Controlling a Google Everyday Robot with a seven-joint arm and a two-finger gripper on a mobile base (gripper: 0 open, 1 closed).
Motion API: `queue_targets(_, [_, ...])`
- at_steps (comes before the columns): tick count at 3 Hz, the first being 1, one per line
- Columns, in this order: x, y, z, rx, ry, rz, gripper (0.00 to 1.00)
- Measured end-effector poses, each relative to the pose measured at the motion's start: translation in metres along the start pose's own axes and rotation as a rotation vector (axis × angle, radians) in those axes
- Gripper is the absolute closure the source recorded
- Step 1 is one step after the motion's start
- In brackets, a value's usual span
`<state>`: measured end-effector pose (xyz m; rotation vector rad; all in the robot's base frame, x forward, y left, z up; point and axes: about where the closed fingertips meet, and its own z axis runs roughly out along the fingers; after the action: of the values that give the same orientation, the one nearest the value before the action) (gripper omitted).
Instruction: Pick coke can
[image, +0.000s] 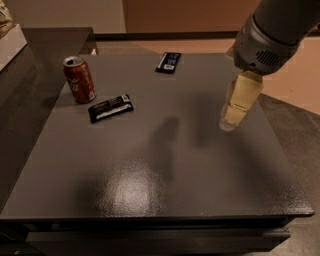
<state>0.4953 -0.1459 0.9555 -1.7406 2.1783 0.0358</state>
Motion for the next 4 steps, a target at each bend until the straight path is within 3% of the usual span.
queue_targets(2, [-0.118,-0.036,0.071,-0.077,-0.189,0.066,0.0])
queue_targets(3, [-0.179,-0.045,0.096,-0.09,-0.299,0.102,0.0])
queue_targets(4, [-0.232,-0.045,0.114,-0.064,-0.406,0.109,0.0])
